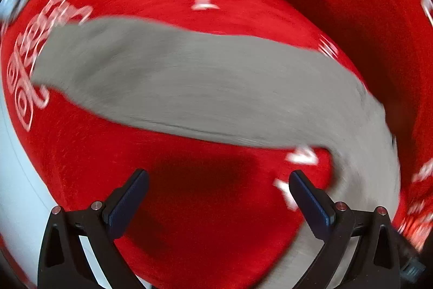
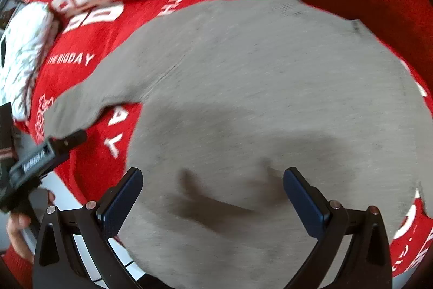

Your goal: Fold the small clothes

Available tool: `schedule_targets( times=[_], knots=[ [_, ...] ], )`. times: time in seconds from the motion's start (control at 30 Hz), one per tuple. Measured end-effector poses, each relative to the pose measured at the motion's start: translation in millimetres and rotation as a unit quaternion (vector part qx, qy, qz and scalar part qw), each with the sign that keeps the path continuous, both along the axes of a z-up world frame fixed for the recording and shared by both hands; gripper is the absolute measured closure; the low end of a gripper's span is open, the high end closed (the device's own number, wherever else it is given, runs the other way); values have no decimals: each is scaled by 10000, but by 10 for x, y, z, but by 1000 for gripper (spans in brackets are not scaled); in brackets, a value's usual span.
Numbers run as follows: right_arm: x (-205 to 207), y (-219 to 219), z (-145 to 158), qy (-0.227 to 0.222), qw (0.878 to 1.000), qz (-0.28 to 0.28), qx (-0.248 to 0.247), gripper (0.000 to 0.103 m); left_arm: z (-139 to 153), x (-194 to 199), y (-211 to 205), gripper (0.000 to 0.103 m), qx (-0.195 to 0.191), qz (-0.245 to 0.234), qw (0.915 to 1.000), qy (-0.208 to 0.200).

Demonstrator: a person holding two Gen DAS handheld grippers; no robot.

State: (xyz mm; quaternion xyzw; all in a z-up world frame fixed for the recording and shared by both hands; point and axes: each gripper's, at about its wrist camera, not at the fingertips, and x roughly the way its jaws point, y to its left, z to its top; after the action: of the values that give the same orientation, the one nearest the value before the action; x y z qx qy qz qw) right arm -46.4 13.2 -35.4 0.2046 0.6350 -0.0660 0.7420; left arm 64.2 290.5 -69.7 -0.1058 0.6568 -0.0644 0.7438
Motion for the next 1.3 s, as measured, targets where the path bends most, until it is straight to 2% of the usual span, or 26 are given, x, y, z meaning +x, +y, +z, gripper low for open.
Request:
schedule_targets(
  times=[0.1, 0.17, 0.3, 0.47, 0.53, 0.57, 0.6, 0.63, 0.67, 0.7, 0.87, 0.97, 1.03, 1.1, 1.2, 1.3],
  knots=[
    [23, 165, -70, 51, 9999, 120, 64, 0, -170, 102, 293, 0, -419, 353, 9985, 48],
    [29, 225, -101, 80, 9998, 161, 86, 0, -219, 181, 382, 0, -569, 517, 9970, -67],
    [41, 294, -123, 72, 9998, 176, 78, 0, -302, 387, 393, 0, -910, 730, 9930, -175],
    [62, 311, -138, 74, 9999, 121, 78, 0, -367, 618, 402, 1, -1110, 1118, 9872, -240],
    [53, 318, -131, 62, 9999, 108, 84, 0, -342, 634, 493, 18, -1112, 1375, 9837, -312],
    [40, 309, -122, 60, 9999, 102, 91, 0, -334, 622, 525, 41, -1027, 1462, 9833, -343],
    [27, 303, -119, 58, 9999, 93, 93, 0, -342, 615, 544, 67, -981, 1479, 9835, -339],
    [20, 298, -122, 59, 9999, 81, 91, 0, -360, 609, 576, 81, -986, 1479, 9835, -327],
    [4, 286, -121, 58, 9999, 63, 97, 0, -381, 607, 598, 92, -1052, 1456, 9833, -307],
    [-10, 271, -118, 51, 9999, 39, 105, 0, -388, 602, 603, 92, -1108, 1422, 9831, -305],
    [-55, 195, -99, -61, 9998, -92, 181, 0, -80, 606, 494, 92, -1233, 937, 9847, -793],
    [-89, 130, -78, -166, 9993, -200, 256, 0, 184, 653, 269, 92, -1520, 555, 9810, -1071],
    [-133, 47, -42, -265, 9988, -309, 286, 0, 403, 694, -8, 92, -1734, 121, 9763, -1287],
    [-185, -58, 5, -369, 9978, -450, 320, 0, 620, 683, -360, 92, -1937, -362, 9693, -1469],
    [-299, -306, 101, -577, 9949, -769, 318, 0, 913, 572, -1055, 92, -2243, -1244, 9522, -1660],
    [-447, -613, 179, -752, 9903, -1139, 243, 0, 1039, 407, -1696, 92, -2473, -1921, 9360, -1606]
  ],
)
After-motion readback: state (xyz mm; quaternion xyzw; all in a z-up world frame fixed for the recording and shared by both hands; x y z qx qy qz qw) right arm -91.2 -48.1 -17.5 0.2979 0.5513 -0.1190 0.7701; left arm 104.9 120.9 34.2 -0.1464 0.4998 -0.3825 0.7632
